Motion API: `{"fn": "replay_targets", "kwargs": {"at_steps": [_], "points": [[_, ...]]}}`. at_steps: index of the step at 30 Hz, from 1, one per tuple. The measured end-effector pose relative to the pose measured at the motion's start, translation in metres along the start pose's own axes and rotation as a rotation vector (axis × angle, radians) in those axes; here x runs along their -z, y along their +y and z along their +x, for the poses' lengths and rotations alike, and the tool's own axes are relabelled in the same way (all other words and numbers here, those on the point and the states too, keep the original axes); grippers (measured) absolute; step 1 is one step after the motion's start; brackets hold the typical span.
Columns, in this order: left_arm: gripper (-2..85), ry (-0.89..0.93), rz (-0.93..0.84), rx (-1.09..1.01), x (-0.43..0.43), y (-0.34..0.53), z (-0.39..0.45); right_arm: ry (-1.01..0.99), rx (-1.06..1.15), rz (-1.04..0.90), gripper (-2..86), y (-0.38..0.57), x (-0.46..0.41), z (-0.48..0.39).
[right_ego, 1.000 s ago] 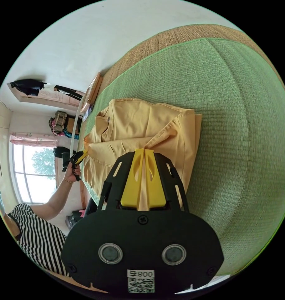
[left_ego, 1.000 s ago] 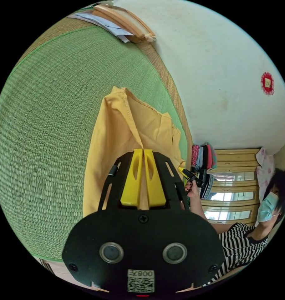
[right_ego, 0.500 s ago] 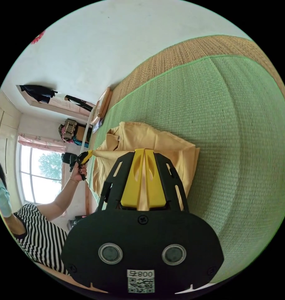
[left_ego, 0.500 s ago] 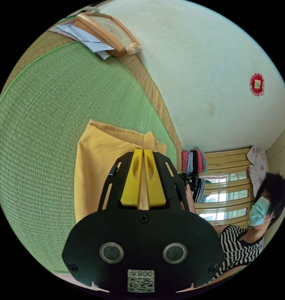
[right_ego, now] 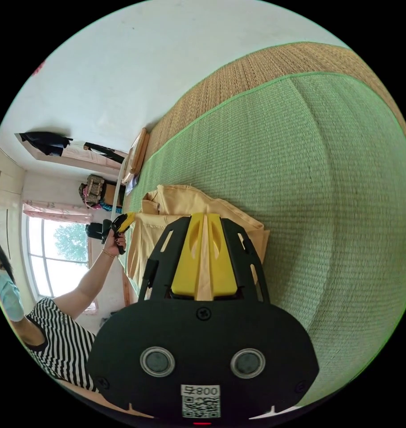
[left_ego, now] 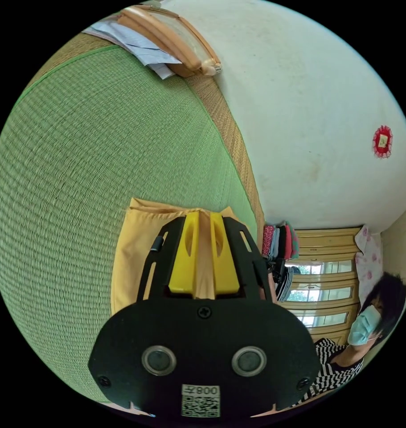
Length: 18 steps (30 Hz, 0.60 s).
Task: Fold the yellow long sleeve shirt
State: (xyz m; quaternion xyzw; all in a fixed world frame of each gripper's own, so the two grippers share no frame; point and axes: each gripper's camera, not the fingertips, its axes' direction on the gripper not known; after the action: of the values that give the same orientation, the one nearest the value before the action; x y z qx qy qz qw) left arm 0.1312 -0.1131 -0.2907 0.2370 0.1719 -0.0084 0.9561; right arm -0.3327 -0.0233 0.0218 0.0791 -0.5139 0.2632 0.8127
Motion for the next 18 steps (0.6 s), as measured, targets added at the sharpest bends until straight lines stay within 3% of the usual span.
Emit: {"fn": "replay_targets", "kwargs": {"at_steps": [6, 10, 18], "points": [[4.6, -0.066, -0.015, -0.131, 0.002, 0.018, 0.016, -0.001, 0.144, -0.091, 0.5, 0.01, -0.022, -0.064], [3.4, -0.059, -0.156, -0.214, -0.029, 0.037, 0.027, 0.103, 0.269, -0.204, 0.2, 0.006, -0.074, -0.121], [0.8, -0.108, -0.238, -0.285, -0.07, 0.032, 0.038, 0.189, 0.334, -0.156, 0.1, -0.027, -0.089, -0.176]]}}
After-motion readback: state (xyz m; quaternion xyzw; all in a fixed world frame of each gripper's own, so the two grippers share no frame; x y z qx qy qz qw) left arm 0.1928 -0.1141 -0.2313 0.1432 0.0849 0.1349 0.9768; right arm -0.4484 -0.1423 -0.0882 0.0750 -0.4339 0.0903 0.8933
